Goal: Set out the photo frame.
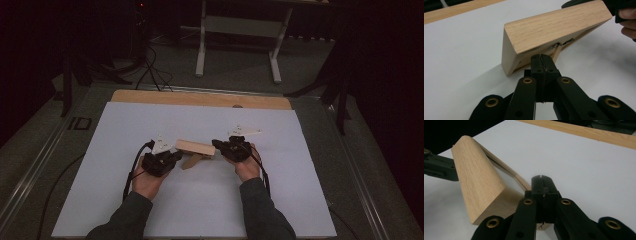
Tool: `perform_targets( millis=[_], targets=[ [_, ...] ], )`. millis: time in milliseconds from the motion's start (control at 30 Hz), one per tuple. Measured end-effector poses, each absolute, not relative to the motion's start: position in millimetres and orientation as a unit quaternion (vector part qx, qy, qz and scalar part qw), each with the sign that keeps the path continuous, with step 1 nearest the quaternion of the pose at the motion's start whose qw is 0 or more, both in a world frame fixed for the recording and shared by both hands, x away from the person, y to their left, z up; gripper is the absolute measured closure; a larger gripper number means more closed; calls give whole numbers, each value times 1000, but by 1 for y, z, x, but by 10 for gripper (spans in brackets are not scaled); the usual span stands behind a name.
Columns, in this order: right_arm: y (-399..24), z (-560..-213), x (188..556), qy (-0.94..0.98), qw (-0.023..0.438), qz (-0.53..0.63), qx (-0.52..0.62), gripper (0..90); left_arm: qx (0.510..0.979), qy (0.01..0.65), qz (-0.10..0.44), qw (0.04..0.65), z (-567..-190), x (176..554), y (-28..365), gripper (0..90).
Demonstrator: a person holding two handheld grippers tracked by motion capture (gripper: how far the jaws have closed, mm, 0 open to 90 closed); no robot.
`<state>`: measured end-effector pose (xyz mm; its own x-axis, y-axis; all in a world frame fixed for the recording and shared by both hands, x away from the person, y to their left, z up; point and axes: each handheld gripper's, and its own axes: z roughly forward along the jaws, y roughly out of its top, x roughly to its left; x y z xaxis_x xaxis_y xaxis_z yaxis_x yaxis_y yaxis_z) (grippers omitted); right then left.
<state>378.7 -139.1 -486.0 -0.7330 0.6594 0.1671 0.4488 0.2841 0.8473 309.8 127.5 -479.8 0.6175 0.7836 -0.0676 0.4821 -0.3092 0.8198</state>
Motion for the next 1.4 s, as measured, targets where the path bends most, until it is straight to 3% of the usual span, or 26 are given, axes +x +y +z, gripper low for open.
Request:
perform_targets(
  millis=[1400],
  targets=[
    [-144, -483, 361, 809, 116, 476, 324, 897, 792, 406, 161, 426, -484, 322, 112, 897]
  ],
)
